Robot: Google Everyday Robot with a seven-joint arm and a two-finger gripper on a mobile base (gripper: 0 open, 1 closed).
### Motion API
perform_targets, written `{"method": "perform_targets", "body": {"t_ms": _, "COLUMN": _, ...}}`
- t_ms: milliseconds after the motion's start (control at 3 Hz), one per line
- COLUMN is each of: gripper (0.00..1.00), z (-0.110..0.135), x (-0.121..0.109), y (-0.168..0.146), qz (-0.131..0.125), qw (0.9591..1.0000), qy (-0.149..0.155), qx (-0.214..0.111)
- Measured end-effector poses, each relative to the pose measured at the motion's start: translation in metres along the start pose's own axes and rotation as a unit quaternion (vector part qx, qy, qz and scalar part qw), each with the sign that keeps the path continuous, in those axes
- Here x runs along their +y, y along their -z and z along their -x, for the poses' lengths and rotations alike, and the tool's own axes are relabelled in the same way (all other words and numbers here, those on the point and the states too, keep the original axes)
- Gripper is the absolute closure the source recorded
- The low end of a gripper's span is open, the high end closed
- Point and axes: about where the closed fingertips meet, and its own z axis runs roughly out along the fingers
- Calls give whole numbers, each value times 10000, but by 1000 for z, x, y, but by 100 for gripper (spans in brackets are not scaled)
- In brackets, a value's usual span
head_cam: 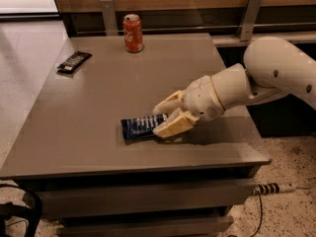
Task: Move rxbar blueberry near rxbar chocolate
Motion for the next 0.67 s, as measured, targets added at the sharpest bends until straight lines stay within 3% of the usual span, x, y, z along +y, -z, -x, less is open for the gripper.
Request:
{"method": "perform_targets", "body": {"t_ms": 333, "gripper": 100, "z": 19, "x": -32, "y": 21, "qz": -179, "qw": 9994, "qy": -181, "qx": 249}}
{"method": "perform_targets", "body": {"t_ms": 667, "gripper": 100, "z": 40, "x": -83, "y": 32, "qz": -481, "qw": 9976, "qy": -382, "qx": 318}}
